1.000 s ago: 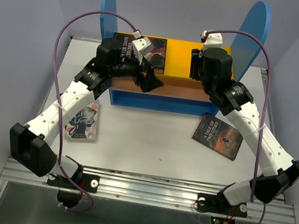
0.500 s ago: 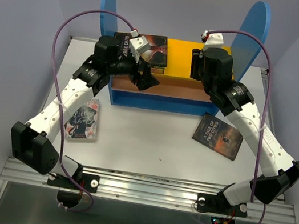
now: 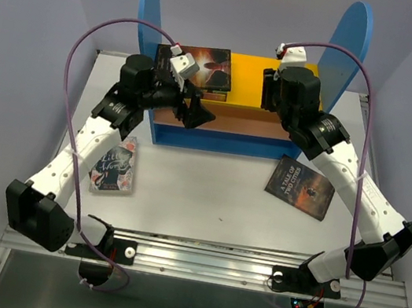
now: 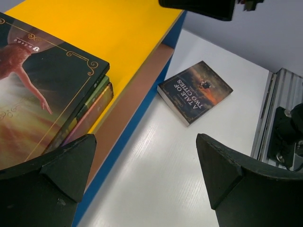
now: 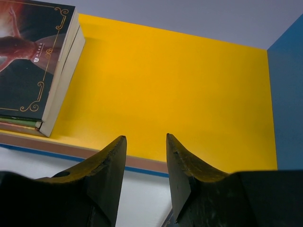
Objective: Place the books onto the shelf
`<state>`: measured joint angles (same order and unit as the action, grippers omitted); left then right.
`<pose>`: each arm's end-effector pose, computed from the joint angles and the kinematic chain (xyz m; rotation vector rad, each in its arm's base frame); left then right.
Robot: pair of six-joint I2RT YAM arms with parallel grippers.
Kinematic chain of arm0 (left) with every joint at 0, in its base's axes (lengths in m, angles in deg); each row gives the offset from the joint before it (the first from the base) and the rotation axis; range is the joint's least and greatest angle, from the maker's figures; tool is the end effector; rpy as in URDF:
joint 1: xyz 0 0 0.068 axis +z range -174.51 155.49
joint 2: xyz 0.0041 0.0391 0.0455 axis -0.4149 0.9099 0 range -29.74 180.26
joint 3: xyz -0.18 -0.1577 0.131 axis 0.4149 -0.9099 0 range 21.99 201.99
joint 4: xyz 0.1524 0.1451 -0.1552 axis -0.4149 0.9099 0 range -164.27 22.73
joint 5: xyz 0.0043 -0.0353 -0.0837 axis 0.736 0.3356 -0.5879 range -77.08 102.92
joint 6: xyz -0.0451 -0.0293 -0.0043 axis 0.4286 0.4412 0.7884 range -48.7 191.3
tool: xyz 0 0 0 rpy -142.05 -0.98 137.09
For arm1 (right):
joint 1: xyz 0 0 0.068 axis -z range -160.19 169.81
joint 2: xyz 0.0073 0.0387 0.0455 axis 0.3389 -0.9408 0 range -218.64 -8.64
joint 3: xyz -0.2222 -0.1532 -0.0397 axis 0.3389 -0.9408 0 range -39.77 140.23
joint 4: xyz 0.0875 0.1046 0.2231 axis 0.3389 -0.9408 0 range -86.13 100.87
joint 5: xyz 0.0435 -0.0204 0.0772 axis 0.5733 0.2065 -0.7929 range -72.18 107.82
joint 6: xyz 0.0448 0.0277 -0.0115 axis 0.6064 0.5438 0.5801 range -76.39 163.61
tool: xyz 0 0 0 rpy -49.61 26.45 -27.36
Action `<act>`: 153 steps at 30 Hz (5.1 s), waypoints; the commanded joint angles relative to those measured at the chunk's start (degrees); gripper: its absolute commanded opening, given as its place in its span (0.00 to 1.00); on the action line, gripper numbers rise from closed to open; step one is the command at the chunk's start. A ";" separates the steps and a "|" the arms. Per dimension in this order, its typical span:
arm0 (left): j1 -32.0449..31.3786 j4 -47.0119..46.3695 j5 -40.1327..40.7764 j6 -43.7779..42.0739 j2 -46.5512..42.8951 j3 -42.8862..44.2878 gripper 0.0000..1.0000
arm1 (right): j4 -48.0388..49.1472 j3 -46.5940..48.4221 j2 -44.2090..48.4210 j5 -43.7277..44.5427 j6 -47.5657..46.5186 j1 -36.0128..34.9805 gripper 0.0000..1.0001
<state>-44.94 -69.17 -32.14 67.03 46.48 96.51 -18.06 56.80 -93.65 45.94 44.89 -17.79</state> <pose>0.2745 -0.1292 0.4109 0.9313 1.4581 -0.8694 0.2682 0.1853 0.4529 -0.2471 1.8205 0.0154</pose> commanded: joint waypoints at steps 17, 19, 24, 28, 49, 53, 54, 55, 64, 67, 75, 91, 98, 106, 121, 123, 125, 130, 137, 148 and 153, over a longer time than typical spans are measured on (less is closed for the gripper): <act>0.39 -1.41 26.69 25.81 -17.16 -6.93 0.99 | 2.03 13.29 -15.00 -17.30 -2.24 -0.54 0.44; 0.47 -1.59 26.69 25.63 -17.16 -7.11 0.99 | 1.95 13.90 -15.71 -18.62 -2.33 -0.54 0.44; 0.39 -1.85 26.69 25.63 -17.16 -7.55 0.99 | 1.51 15.13 -16.50 -19.95 -3.83 -1.94 0.44; 0.39 -1.85 26.95 25.63 -17.43 -7.55 0.99 | 0.89 15.57 -16.94 -19.95 -4.35 -3.26 0.43; -0.05 -4.66 18.52 27.29 -15.76 -9.21 0.99 | -1.56 8.31 -6.68 9.21 5.30 -5.02 0.51; -3.65 -6.51 17.81 29.23 -16.90 -12.20 0.99 | -2.44 -10.49 8.25 9.33 16.08 -5.02 0.83; -6.35 -6.68 17.81 29.32 -17.16 -13.08 0.99 | -3.23 -14.18 14.29 9.15 18.65 -5.02 0.94; -8.03 -7.29 17.99 29.50 -17.86 -15.17 0.99 | -5.50 -17.53 17.05 9.06 21.46 -5.02 1.00; -23.25 -14.21 18.78 36.78 -15.51 -30.02 0.99 | -17.92 -45.14 35.34 9.59 44.15 -3.71 1.00; -24.48 -22.02 15.01 39.77 -10.69 -32.94 0.99 | -17.13 -49.10 35.44 8.80 46.97 1.71 1.00; -28.88 -25.32 13.52 38.02 3.83 -26.89 0.99 | 0.71 -56.76 27.28 -14.04 35.30 34.33 1.00; -31.87 -26.20 12.98 37.67 14.48 -24.42 0.99 | 13.98 -45.08 4.60 -23.64 30.19 56.68 1.00; -31.96 -26.55 11.49 37.32 17.02 -22.67 0.99 | 18.73 -47.44 0.20 -30.83 29.57 57.20 1.00; -32.05 -26.29 11.49 36.88 17.99 -21.96 0.99 | 18.91 -57.62 5.20 -35.76 29.04 57.20 0.98; -31.96 -25.14 12.10 37.32 21.51 -19.06 0.99 | 15.40 -64.83 16.62 -48.06 31.76 54.22 0.94; -31.96 -25.05 12.10 37.49 21.68 -18.89 0.99 | 14.61 -65.80 19.69 -48.86 32.55 52.82 0.94; -31.96 -24.97 12.01 37.67 22.12 -18.45 0.99 | 12.24 -68.18 23.99 -50.87 33.35 51.50 0.93; -31.87 -23.91 12.36 37.93 22.91 -17.57 0.99 | 3.64 -68.02 32.09 -47.02 36.95 39.83 0.93; -30.82 -22.69 15.43 40.30 23.53 -18.10 0.99 | -3.33 -63.10 35.53 -35.17 33.79 39.19 0.95; -28.88 -18.73 22.64 46.46 27.39 -15.73 0.99 | 16.07 -61.50 20.87 -38.83 24.83 39.19 0.99; -27.92 -19.34 25.18 51.73 29.07 -14.41 0.98 | 25.41 -61.86 12.69 -51.05 20.88 39.19 0.99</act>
<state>-73.51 -87.72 -10.43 114.55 75.55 78.92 -3.74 -5.12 -77.96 4.13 70.74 21.59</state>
